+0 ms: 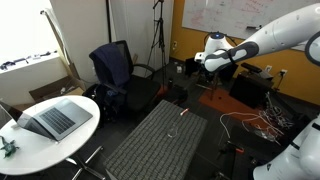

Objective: Put the red marker inside the glass

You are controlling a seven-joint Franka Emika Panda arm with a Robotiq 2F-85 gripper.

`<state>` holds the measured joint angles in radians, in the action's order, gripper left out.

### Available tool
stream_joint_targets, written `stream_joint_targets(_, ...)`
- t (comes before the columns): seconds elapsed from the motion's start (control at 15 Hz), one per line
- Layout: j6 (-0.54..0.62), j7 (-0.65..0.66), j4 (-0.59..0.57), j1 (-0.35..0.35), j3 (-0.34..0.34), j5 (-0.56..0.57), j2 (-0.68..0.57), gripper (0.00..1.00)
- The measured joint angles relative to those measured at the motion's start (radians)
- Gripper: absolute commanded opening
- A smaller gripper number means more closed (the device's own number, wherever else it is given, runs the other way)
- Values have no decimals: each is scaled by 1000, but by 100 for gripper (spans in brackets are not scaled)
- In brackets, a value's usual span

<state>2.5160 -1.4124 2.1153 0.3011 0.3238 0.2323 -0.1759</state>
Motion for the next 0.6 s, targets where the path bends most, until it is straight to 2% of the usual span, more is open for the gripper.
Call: stream_joint_targets(0.6,0,-14,-6,21,-19,-18,-46,100)
